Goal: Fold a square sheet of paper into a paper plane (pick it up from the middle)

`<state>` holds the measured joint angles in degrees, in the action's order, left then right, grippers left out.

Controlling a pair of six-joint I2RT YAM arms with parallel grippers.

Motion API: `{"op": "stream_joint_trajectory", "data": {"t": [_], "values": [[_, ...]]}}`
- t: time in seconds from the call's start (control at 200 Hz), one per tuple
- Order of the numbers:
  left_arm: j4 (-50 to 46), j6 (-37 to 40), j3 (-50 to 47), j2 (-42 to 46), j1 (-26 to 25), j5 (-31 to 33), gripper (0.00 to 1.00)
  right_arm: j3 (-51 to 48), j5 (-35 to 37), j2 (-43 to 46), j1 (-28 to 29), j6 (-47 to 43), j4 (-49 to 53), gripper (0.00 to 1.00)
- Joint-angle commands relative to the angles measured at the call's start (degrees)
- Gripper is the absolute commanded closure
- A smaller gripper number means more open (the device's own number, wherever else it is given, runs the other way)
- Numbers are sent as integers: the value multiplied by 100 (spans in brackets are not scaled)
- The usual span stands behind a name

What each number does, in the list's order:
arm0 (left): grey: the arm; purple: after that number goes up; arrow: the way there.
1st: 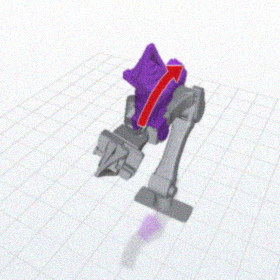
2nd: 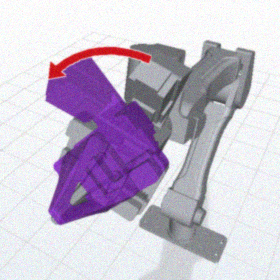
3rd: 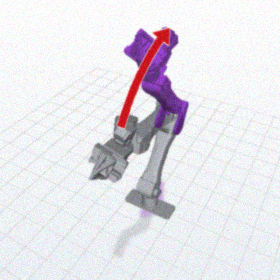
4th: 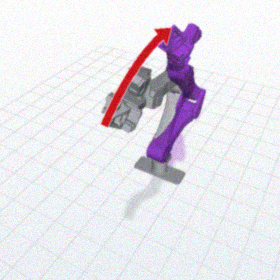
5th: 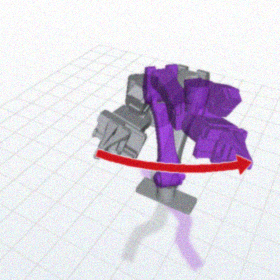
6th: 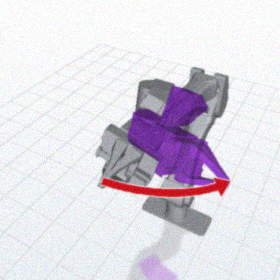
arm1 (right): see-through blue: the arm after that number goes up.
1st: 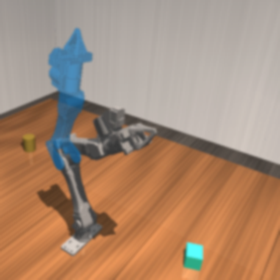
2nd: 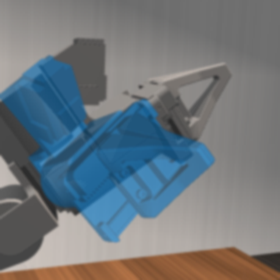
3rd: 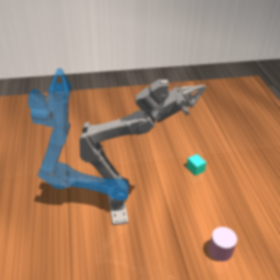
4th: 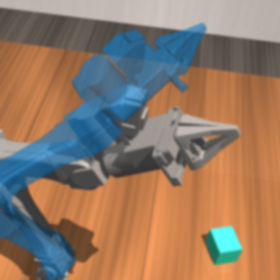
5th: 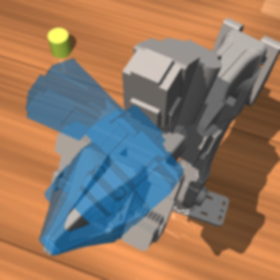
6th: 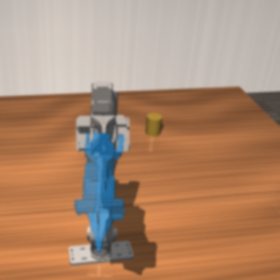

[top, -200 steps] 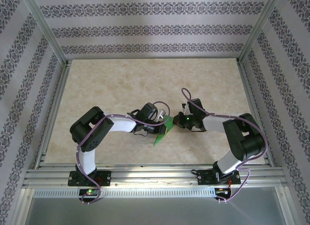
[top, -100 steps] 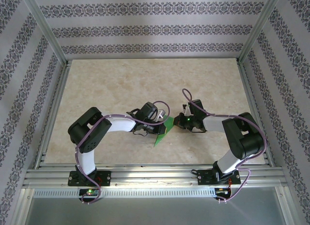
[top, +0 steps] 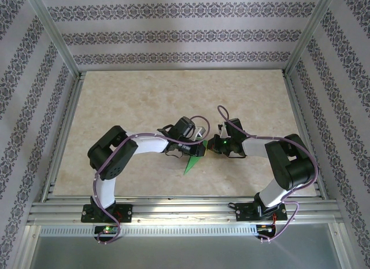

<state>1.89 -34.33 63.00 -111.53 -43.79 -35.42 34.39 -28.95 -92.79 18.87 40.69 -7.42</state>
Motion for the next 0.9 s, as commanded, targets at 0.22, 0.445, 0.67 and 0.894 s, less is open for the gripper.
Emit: {"op": "stream_joint_trajectory", "data": {"t": [0.22,0.445,0.67,0.894], "values": [[-758,269,-207,-77,-74,376,96,-20,502,-232,-41,-112,539,100],[-679,225,-533,123,-77,263,96,24,504,-314,-50,-148,584,100],[-589,164,-757,314,-68,195,95,50,506,-327,-50,-150,610,100],[-886,280,-904,492,-50,399,95,69,504,-301,-50,-165,645,100]]}}
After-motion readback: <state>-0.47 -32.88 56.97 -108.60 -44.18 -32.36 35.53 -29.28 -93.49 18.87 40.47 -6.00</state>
